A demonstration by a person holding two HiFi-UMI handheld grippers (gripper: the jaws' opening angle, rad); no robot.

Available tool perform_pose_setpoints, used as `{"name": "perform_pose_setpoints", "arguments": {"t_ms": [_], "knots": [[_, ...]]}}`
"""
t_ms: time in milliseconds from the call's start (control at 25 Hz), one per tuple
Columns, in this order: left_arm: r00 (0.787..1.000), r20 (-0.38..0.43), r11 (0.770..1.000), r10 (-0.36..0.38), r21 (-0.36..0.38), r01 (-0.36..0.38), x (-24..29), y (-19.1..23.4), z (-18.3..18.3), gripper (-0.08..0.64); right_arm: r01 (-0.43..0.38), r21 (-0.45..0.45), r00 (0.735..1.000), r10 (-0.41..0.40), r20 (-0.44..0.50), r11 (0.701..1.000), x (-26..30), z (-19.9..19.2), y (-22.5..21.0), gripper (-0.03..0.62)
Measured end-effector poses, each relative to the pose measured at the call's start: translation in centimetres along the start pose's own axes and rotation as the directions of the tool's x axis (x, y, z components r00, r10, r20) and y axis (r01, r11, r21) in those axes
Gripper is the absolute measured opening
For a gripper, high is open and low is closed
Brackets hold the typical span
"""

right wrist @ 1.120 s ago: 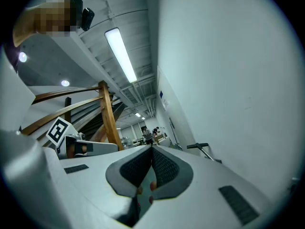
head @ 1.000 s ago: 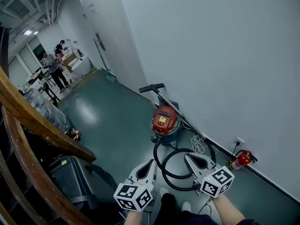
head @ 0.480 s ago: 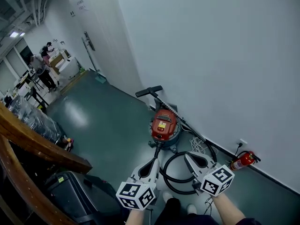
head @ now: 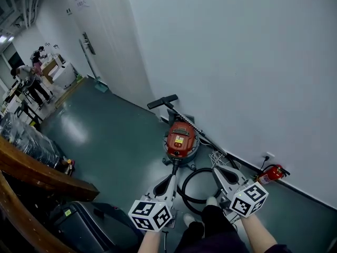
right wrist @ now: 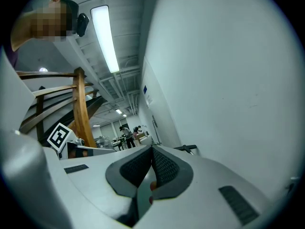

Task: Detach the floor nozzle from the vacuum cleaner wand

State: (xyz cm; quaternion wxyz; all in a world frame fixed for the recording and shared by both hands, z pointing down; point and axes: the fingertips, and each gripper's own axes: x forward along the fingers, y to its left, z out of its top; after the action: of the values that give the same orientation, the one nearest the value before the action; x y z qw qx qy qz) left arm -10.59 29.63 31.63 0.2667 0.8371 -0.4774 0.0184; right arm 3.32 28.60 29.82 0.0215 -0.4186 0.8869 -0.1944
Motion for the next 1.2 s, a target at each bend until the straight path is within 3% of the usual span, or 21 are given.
{"name": "perform_pose_setpoints", "arguments": {"t_ms": [240, 600, 1200], "knots": [[0.999, -0.013, 0.999, -0.035, 0.001, 0.035, 1.7, 1.9, 0.8, 0.005, 0.040, -0.009, 0.999, -0.040, 0.020, 0.999, 2.1, 0.8, -1.0, 0.017], [0.999, 0.015, 0.999, -0.037, 0.011, 0.037, 5.8, 5.8, 4.6, 0.005, 0.038, -0.034, 0.999, -0.037, 0.039, 0.999, 7.7, 2.7, -3.6, 0.017], [1.000, -0.023, 0.998, 0.003, -0.059, -0.005, 19.8, 10.8, 8.2, 0.005, 0.006, 0.015, 0.999, -0.006, -0.047, 1.000, 18.0, 4.4, -15.2, 0.017]]}}
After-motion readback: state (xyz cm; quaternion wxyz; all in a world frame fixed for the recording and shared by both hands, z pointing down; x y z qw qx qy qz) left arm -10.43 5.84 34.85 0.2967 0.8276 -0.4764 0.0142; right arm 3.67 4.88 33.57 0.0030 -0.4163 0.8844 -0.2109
